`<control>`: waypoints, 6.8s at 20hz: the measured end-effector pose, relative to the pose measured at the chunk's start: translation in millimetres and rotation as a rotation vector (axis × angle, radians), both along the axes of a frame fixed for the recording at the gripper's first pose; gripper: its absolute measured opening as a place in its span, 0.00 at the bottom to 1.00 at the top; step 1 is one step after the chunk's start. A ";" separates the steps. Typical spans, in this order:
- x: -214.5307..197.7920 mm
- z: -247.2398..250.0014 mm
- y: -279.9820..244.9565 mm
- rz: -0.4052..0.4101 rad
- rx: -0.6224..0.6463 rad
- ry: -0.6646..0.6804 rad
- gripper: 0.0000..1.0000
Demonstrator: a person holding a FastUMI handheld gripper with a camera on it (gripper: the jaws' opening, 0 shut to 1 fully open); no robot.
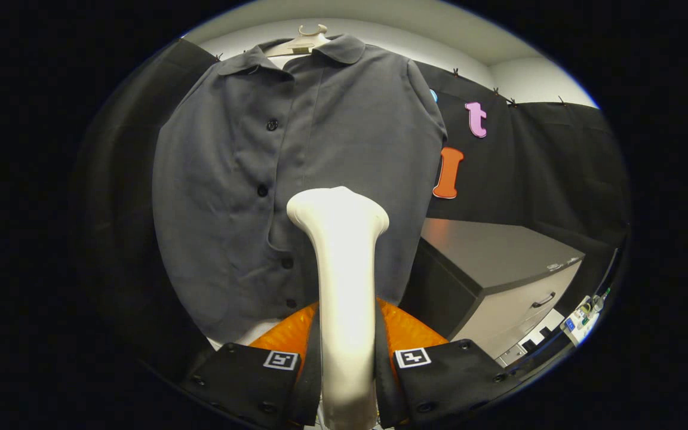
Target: Iron the clothes twice with a garment steamer, once on the left side and once on the right side.
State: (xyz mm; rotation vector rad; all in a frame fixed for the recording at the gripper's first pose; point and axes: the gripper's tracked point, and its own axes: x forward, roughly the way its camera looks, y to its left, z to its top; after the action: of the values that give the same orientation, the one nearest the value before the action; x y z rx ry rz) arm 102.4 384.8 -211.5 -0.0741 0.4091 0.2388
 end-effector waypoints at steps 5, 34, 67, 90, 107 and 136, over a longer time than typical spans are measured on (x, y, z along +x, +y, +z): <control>-12.3 -32.6 -3.8 0.010 -0.033 0.051 0.45; -29.8 136.5 21.6 0.065 0.079 -0.232 0.45; 23.9 175.4 174.3 0.226 0.096 -0.287 0.45; -44.0 24.3 144.5 0.276 0.021 0.007 0.45; -117.4 -92.7 139.8 0.333 -0.064 0.249 0.45; -90.5 126.3 -25.4 0.188 0.190 -0.144 0.45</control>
State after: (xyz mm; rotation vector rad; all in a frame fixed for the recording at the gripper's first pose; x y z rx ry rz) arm 12.0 359.4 -85.2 0.0569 0.2341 0.4539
